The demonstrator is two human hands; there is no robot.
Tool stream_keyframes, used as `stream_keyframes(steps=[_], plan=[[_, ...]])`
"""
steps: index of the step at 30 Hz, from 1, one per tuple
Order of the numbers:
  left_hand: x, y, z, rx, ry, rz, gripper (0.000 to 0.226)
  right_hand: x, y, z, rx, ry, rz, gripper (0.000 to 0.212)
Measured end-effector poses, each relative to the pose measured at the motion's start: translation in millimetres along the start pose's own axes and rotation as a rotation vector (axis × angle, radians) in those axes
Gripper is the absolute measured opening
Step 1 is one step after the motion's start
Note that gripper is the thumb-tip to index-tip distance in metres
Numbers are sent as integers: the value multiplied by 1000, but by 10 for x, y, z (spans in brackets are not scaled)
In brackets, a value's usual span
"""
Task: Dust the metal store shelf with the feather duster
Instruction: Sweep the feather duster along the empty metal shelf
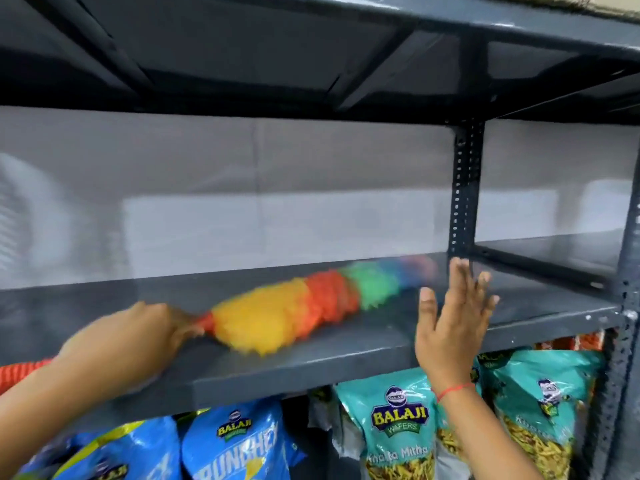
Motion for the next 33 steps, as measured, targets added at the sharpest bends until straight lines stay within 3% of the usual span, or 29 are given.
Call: stream_keyframes(steps=[2, 4, 7, 10, 12, 15, 19, 23, 25, 28, 31, 33], plan=[[-33, -244, -128, -22, 136, -38, 23, -3, -18, -11, 6, -6, 19, 65], [-127, -364, -180, -117, 208, 33, 28, -24, -43, -18, 9, 2, 51, 66], [-292, -510, -61, -112, 40, 44, 11, -134, -285, 22, 45, -14, 41, 74], [-288, -838, -32, -44, -95, -53, 20, -383, -778, 161, 72, -68, -101, 70], [-257, -1042, -201, -39, 5, -120, 22, -519, -1088, 248, 106, -88, -137, 66], [-345, -1219, -259, -120, 174, -71, 19, -694, -1477, 340, 165, -97, -158, 66], [-495, -1432, -104, -58, -98, -39, 35, -1013, -2017, 510, 158, -187, -336, 62], [-493, -1636, -341, -1, 92, -71, 21, -1146, -2236, 612, 94, -205, -345, 61], [-582, -1674, -310, -66, 69, -41, 18, -1142, -2215, 620, 78, -189, -324, 63], [-704, -1887, -374, -54, -92, -122, 17, -1155, -2226, 632, 56, -179, -337, 63], [-720, -2009, -620, 13, 34, -148, 23, -1157, -2227, 635, 39, -153, -320, 64], [-820, -2040, -618, -48, 27, -140, 26, -1153, -2207, 644, 40, -146, -284, 66]])
Point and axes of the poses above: each hand's wrist, its own x-axis towards the middle knuckle, its own z-axis out of the palm, y = z × x, the point moved 6 cm from there along x, towards the middle knuckle, and after that the axes turned 4 degrees about z, right-handed, at the moved point
